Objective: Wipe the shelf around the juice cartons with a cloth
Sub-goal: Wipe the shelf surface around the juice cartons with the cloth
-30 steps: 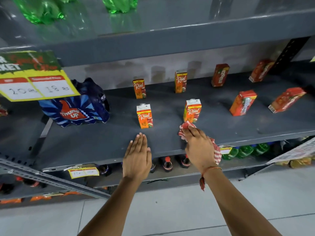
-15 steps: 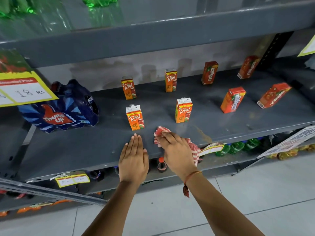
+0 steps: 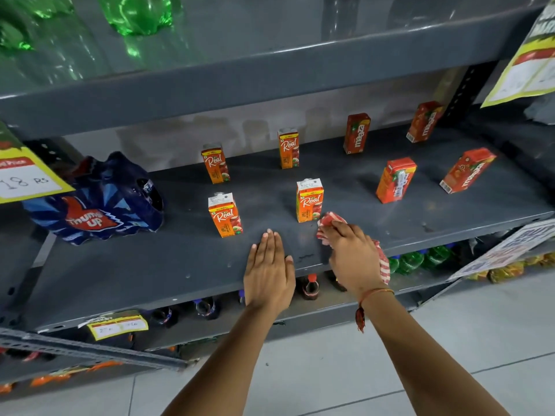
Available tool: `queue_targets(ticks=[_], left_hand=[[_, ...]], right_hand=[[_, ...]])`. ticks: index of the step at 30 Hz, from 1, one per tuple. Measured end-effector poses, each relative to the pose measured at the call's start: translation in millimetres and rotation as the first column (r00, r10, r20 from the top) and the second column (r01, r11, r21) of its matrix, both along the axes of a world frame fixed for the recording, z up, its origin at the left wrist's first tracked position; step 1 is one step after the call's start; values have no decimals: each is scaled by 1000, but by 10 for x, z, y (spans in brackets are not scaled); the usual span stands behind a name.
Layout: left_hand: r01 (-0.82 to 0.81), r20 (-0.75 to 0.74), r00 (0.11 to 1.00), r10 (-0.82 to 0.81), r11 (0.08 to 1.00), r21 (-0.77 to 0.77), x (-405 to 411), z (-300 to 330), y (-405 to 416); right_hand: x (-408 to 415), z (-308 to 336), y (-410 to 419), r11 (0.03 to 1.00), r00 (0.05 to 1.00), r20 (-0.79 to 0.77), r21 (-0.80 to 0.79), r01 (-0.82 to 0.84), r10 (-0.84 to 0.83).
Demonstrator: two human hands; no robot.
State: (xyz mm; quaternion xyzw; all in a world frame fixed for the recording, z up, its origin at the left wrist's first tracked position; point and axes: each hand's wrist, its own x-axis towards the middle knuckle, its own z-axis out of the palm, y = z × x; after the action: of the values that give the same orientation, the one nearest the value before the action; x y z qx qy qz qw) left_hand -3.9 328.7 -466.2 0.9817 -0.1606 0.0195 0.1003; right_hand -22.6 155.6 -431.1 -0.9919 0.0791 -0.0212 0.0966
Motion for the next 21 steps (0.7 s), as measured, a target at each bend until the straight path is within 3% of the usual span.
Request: queue_targets(ticks=[16, 18, 21], left_hand=[[-137, 98, 987, 129, 988, 74, -49, -24, -159], [-136, 96, 987, 129, 988, 76, -48, -38, -166], [-129, 113, 986, 121, 989, 66, -42, -59, -159]], right_hand=[[-318, 181, -1832, 976, 976, 17, 20, 215, -216], [-277, 210, -1730, 988, 987, 54, 45, 147, -150], [-258, 101, -1247, 989, 983, 118, 40, -143, 138]])
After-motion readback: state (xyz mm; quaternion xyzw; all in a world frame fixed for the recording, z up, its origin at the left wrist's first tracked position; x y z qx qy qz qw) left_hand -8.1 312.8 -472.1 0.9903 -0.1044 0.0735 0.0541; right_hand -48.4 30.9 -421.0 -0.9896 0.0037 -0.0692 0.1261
